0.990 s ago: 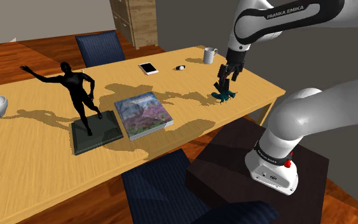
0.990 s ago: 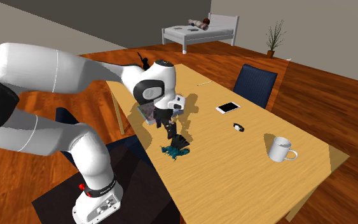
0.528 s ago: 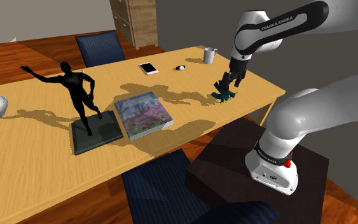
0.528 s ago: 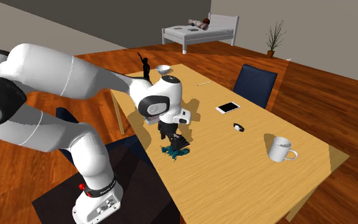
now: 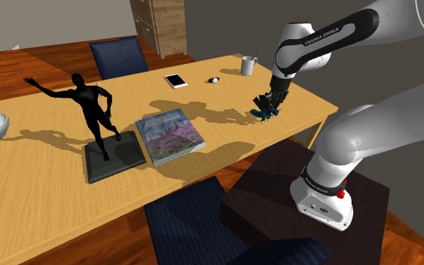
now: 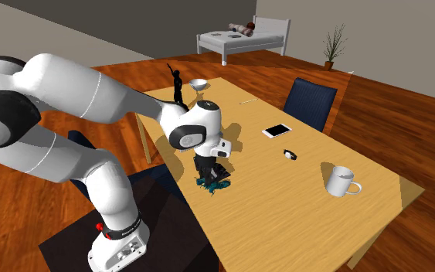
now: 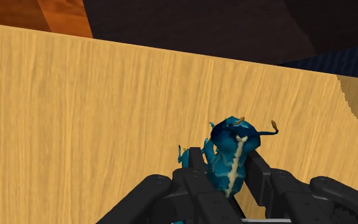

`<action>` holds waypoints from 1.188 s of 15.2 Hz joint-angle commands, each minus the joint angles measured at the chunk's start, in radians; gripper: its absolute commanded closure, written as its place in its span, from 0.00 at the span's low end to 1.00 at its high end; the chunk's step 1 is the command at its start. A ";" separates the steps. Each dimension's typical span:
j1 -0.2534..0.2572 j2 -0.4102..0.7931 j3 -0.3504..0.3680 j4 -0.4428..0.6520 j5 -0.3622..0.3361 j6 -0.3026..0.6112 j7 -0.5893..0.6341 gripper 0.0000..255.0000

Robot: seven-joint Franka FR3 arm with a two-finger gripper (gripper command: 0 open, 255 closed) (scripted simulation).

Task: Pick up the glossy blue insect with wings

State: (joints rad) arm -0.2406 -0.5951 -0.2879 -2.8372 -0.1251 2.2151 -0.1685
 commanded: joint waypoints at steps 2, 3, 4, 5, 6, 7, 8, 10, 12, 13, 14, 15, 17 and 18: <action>0.000 0.001 0.000 0.000 0.000 0.002 0.000 1.00; 0.000 0.001 0.000 0.000 0.000 0.002 0.000 1.00; 0.000 0.001 0.000 0.000 0.000 0.002 0.000 1.00; 0.000 0.001 0.000 -0.001 0.000 0.002 0.000 1.00; 0.000 0.001 0.000 -0.001 0.000 0.002 0.000 1.00; 0.000 0.001 0.000 -0.001 0.000 0.002 0.001 1.00; 0.000 0.001 -0.001 -0.001 0.000 0.002 -0.001 1.00; -0.001 -0.020 0.005 0.015 0.001 -0.034 0.002 1.00; -0.002 -0.039 0.010 0.031 0.003 -0.070 0.004 1.00; -0.002 -0.048 0.013 0.040 0.004 -0.087 0.005 1.00; -0.002 -0.056 0.015 0.049 0.005 -0.104 0.006 1.00; -0.002 -0.064 0.018 0.058 0.006 -0.121 0.007 1.00; -0.002 -0.079 0.022 0.077 0.008 -0.155 0.009 1.00; -0.002 -0.086 0.025 0.086 0.009 -0.171 0.010 1.00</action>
State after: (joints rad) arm -0.2413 -0.6743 -0.2641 -2.7596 -0.1161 2.0595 -0.1578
